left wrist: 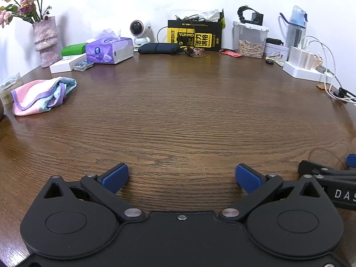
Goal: Fold clothes
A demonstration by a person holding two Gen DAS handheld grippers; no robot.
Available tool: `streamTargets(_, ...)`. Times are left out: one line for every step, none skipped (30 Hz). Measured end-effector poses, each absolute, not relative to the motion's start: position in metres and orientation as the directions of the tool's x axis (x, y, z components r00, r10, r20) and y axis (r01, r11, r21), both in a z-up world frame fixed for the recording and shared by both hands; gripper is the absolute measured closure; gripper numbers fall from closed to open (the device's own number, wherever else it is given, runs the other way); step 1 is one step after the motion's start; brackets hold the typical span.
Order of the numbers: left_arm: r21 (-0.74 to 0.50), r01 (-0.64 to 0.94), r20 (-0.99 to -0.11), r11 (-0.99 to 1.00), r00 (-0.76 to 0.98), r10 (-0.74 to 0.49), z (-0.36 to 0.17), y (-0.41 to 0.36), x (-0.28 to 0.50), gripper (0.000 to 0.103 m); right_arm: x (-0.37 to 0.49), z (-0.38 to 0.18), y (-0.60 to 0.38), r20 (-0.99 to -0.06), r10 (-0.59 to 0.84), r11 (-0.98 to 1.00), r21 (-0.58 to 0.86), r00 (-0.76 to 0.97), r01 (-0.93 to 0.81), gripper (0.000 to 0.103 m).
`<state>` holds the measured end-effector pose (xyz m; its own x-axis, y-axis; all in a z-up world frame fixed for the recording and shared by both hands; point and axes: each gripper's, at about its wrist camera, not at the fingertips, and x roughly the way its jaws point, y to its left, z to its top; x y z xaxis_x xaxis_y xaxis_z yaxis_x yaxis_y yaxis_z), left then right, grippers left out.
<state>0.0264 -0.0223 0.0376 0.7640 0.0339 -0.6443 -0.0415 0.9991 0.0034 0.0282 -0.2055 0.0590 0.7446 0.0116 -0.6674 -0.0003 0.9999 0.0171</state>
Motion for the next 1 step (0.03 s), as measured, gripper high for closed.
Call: streamTargets(0.002, -0.035, -0.645, 0.999, 0.764, 0.028, 0.0378, -0.022, 0.0264, 0.0, 0.0282, 0.0591, -0.2055, -0.667, 0.012, 1.0, 0.017, 0.745, 0.0, 0.0)
